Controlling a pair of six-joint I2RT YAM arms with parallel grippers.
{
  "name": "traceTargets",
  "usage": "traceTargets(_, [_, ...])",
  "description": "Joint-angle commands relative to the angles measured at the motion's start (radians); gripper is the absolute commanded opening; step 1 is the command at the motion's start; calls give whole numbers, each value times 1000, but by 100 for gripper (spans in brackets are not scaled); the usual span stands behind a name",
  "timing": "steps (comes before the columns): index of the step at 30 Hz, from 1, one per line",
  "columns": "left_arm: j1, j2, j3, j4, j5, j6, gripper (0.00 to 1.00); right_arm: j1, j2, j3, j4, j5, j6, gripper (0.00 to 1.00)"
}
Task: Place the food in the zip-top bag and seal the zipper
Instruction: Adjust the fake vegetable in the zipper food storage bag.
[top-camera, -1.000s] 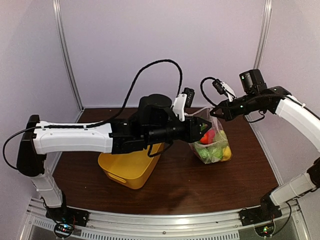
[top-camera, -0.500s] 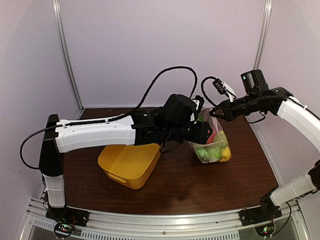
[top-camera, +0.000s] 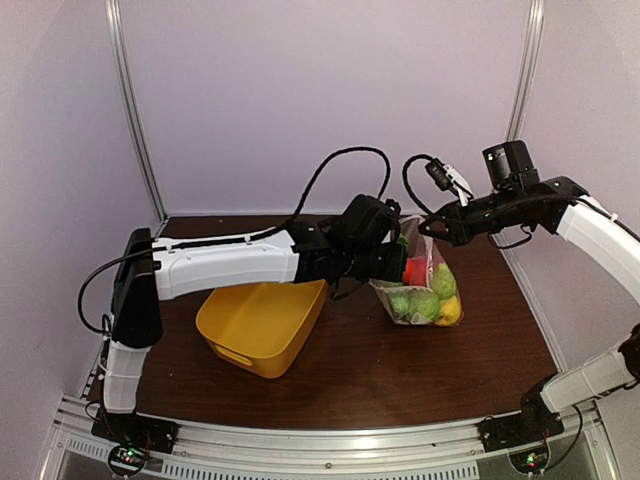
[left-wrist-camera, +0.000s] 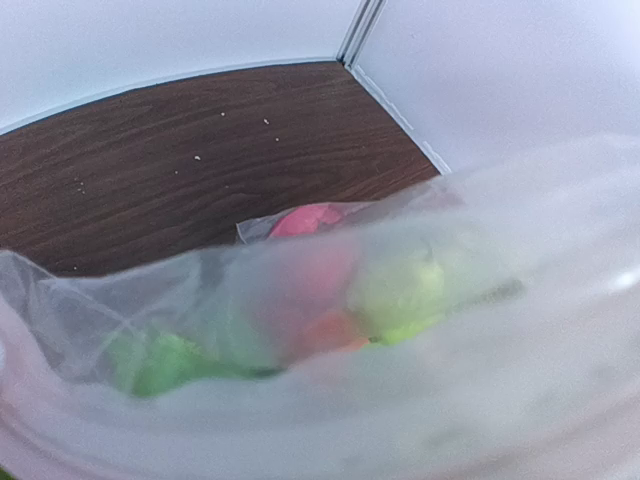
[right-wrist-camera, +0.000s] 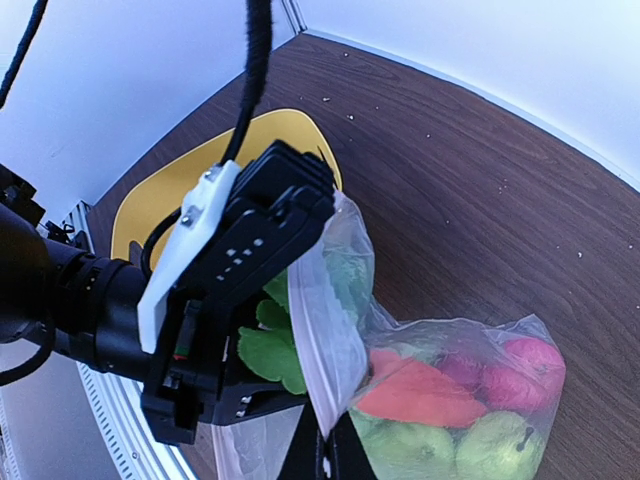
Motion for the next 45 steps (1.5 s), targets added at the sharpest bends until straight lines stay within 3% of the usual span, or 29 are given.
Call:
traceTargets(1, [15,61,75,36,19,17,16,15,-33,-12,18,-28,-10,0])
traceTargets(4, [18,89,108,49,19,35,13,21,-31,-10,11,-33,-16,0])
traceTargets(7, [18,111,148,52,9,44,31,27,-31,-15,14,-36,-19,0])
traceTargets(9, [18,110,150,65,-15,39,36,29,-29,-10,11,-38,-20,0])
traceTargets(12, [18,106,142,97,-52,49,28,32,-30,-6,4,-38,-23,0])
traceTargets(16, [24,128,143,117,-26,49,6,33,-28,1,4,-42,-21,0])
traceTargets(25, [28,195,119,230,56,66,0,37,-17,29,-11,-84,-18,0])
traceTargets(26, [30,200,123,251,81,78,2,36,-14,32,-11,-91,-15,0])
traceTargets(29, [30,164,130,250,150,95,22,36,-4,57,-29,-78,-21,0])
traceTargets(33, [-8,-32,9,282,135,165,41,35,0,94,-82,-11,-72,0])
traceTargets(39, [-27,-297,-126,202,212,207,58,32,-9,103,-103,19,-101,0])
traceTargets(45, [-27,-594,-510,414,322,253,73,33,-17,102,-158,-3,-210,0])
